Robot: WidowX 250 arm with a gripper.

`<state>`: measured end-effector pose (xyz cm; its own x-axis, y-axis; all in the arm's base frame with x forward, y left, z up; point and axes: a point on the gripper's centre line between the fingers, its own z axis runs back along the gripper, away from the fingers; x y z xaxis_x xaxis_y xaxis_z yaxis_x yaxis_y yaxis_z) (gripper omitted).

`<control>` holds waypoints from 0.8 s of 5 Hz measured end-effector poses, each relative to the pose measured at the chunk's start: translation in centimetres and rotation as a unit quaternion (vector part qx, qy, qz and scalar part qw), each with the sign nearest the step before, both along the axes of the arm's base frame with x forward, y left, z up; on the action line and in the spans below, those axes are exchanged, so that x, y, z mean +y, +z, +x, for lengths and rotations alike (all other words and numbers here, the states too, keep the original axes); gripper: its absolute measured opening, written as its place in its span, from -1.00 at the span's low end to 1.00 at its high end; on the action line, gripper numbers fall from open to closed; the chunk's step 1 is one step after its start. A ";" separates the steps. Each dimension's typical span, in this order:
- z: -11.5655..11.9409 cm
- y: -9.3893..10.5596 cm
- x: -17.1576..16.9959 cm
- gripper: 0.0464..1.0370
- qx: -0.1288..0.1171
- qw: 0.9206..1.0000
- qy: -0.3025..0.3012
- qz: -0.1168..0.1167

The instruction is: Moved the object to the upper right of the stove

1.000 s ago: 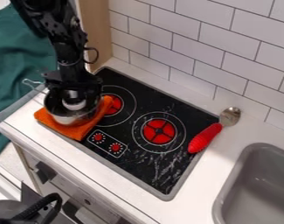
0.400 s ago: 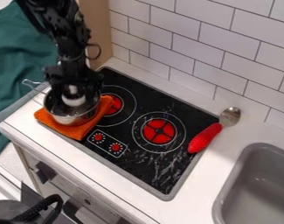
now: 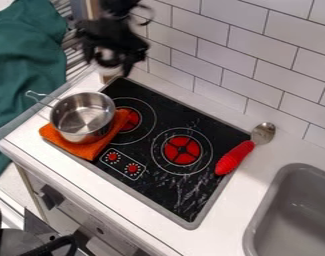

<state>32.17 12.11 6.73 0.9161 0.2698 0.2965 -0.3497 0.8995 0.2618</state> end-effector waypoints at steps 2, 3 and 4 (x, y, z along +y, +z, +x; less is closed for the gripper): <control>3.6 -3.5 -7.5 0.62 0.003 0.997 -0.054 -0.055; 3.8 -5.9 -8.7 0.62 0.021 0.995 -0.061 -0.080; 4.2 -7.6 -9.7 0.62 0.027 0.993 -0.069 -0.096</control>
<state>36.40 2.44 -0.85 0.9614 0.1874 0.2015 -0.2097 0.9730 0.0959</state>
